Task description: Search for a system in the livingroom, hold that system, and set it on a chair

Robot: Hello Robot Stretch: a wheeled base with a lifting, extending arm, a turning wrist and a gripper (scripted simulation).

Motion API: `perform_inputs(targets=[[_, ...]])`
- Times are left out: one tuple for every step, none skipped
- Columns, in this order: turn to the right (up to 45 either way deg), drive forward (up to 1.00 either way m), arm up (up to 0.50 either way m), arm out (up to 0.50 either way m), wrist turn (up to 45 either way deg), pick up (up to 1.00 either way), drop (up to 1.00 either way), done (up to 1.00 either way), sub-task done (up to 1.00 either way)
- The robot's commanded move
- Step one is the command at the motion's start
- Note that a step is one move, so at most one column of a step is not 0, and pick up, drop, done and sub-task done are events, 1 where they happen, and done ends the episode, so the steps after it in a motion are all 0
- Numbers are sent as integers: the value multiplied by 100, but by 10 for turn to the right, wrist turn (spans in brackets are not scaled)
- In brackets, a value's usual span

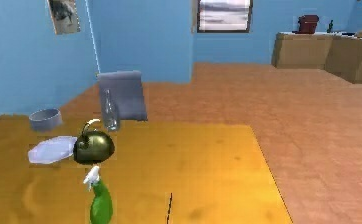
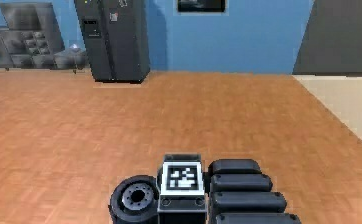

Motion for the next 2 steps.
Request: perform_inputs(targets=[[450, 0, 0, 0, 0, 0, 0, 0, 0], [360, 0, 0, 0, 0, 0, 0, 0, 0]])
